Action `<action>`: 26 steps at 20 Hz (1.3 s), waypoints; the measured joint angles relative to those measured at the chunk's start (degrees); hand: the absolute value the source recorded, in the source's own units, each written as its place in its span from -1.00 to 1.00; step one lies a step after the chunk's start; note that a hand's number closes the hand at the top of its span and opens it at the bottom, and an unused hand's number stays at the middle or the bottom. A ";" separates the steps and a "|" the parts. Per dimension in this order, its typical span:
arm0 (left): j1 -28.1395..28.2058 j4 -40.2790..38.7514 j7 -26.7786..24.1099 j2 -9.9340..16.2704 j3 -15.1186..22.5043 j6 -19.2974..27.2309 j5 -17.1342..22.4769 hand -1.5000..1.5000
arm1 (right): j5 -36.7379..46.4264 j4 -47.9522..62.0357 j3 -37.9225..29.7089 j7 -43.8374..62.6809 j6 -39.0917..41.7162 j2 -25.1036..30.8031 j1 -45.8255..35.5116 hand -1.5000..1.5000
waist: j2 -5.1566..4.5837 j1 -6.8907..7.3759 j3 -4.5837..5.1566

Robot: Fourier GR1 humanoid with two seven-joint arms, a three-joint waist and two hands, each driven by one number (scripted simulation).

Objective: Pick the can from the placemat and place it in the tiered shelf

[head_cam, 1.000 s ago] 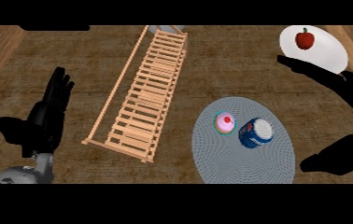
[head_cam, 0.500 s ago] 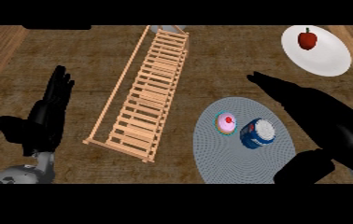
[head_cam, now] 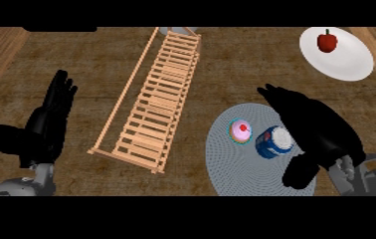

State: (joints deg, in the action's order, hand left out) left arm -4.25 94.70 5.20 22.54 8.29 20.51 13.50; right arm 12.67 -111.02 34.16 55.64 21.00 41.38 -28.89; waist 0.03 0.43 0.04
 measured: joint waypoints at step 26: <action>0.39 0.61 1.85 -6.83 -5.69 -5.24 -7.37 0.00 | 23.06 9.74 -9.10 -16.91 5.89 -13.71 13.83 -1.00 | -0.02 -0.35 -0.04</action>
State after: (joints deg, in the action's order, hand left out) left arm -3.86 95.31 7.05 15.71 2.60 15.27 6.12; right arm 35.73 -101.28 25.06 38.74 26.90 27.67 -15.06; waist 0.01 0.08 0.00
